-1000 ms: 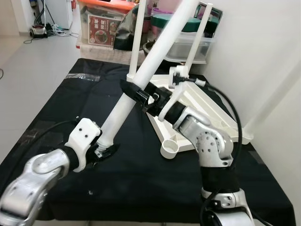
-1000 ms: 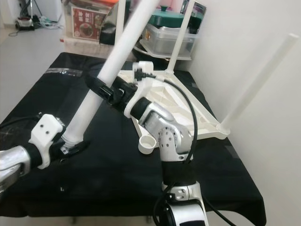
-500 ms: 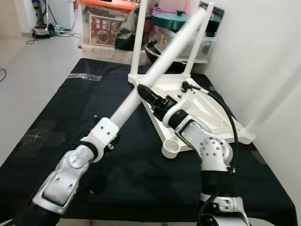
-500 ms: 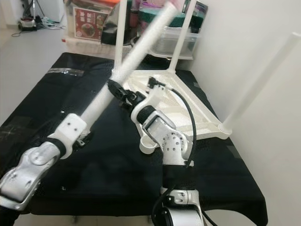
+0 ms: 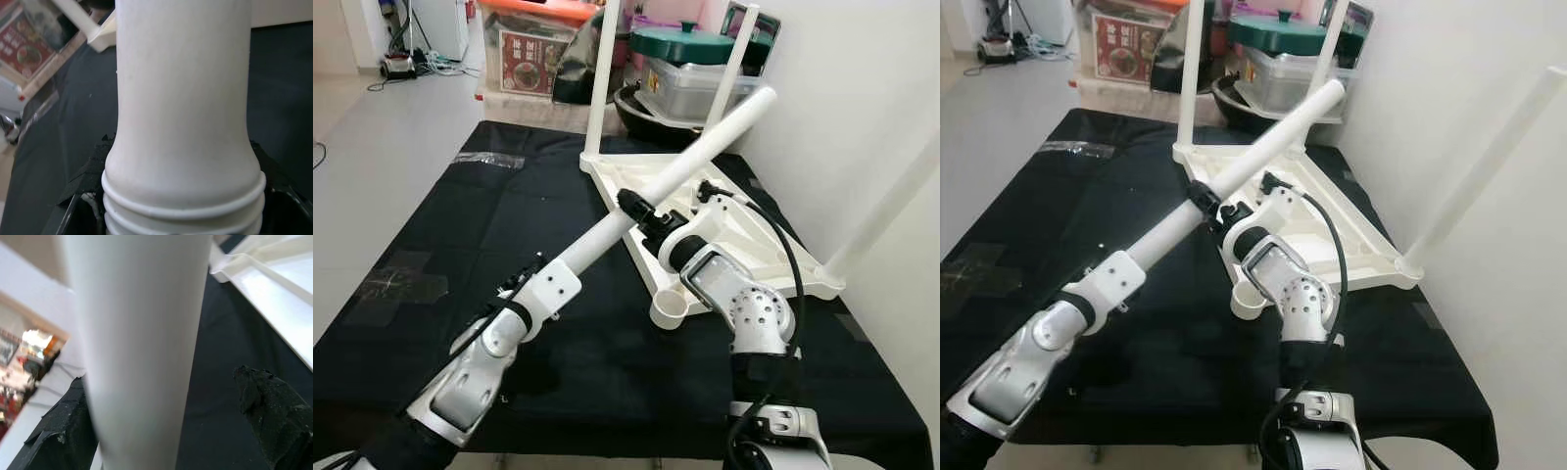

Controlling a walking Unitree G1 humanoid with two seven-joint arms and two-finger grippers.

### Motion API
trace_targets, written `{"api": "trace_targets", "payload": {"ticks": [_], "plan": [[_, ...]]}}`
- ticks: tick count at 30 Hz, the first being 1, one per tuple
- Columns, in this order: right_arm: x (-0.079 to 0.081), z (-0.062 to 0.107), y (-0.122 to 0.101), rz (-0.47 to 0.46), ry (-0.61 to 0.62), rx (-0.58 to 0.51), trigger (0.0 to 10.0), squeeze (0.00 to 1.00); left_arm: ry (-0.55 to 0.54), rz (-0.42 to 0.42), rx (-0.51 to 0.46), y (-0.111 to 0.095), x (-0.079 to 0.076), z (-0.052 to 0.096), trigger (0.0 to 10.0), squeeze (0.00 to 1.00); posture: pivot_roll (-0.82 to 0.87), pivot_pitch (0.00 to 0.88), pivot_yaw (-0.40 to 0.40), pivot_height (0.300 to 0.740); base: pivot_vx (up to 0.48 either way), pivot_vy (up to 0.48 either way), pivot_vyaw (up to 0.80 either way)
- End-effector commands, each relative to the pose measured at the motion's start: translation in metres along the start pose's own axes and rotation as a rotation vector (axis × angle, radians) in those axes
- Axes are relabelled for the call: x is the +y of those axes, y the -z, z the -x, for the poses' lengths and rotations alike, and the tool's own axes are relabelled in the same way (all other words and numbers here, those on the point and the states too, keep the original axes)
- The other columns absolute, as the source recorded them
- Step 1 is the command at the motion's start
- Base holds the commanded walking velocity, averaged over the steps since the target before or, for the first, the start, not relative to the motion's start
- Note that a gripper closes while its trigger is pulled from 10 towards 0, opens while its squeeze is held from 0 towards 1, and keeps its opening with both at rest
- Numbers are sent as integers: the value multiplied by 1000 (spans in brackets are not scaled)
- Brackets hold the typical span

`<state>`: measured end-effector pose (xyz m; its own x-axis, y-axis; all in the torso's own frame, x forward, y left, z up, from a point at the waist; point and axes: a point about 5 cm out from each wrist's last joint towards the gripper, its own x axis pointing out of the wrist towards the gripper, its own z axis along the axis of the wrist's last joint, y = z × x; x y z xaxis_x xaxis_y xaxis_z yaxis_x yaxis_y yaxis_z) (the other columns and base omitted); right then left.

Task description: Building children table

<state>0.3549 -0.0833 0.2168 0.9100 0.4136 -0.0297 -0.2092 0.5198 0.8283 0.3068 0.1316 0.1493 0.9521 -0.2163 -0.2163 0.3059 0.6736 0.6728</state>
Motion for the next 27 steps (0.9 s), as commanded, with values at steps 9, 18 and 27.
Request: {"api": "trace_targets", "payload": {"ticks": [9,18,27], "plan": [[68,-22,38,-279,-165,68,10000,0,65,-36,-84,-18,-18,-1,10000,0,131,0,-167,740,0,0,0],[64,-18,51,-182,-166,129,0,0,67,-45,-90,-18,-16,-1,10000,0,132,0,-169,740,0,0,0],[55,-16,50,-153,-156,158,0,0,56,-47,-82,-14,-11,1,10000,0,133,0,-172,740,0,0,0]]}}
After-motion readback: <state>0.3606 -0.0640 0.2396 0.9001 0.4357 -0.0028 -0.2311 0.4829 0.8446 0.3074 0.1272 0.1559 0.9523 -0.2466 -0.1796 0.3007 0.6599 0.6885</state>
